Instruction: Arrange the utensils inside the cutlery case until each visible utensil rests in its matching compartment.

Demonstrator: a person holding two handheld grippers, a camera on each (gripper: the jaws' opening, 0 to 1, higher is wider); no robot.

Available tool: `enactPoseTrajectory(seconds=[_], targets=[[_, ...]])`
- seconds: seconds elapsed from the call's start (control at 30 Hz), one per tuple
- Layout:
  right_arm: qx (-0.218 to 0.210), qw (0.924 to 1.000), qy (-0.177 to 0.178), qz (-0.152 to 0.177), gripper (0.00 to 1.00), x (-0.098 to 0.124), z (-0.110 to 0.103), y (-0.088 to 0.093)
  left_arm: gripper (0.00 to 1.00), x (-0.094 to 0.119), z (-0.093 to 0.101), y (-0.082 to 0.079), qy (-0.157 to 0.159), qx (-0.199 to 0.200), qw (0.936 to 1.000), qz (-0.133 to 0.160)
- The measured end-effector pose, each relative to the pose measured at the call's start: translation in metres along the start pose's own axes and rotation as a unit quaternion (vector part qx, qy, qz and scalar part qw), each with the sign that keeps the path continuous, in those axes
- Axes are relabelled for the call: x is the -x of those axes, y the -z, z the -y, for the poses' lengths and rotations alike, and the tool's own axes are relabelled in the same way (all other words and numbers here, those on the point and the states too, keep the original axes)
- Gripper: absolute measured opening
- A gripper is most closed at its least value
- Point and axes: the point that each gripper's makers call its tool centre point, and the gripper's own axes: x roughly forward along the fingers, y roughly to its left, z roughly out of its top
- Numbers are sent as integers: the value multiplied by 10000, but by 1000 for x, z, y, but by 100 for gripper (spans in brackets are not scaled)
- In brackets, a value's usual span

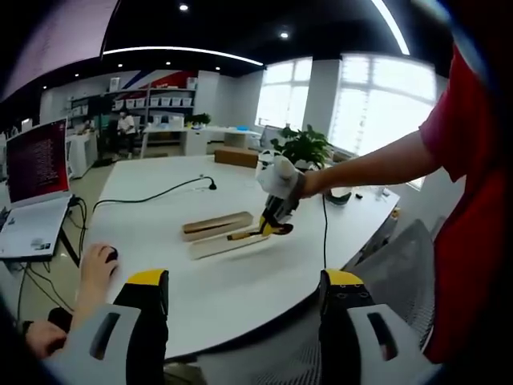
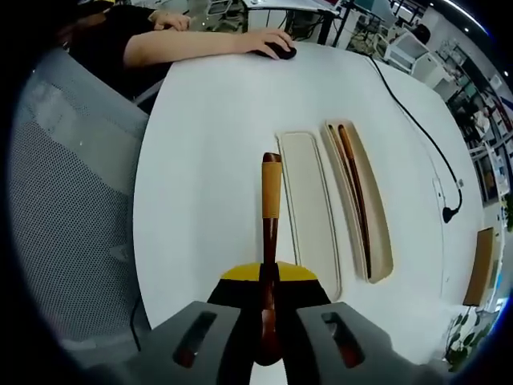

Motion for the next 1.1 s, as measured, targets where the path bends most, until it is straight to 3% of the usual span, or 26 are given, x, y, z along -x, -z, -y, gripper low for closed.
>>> enactPoseTrajectory(seconds=[0.5,1.1], targets=[[-3,10000,0,-33,0,19,11,-3,78,-2,1,2,21,60,10000,18],[154,9996,61,-240,0,39,27,13,78,-3,3,8,9,136,9999,8]])
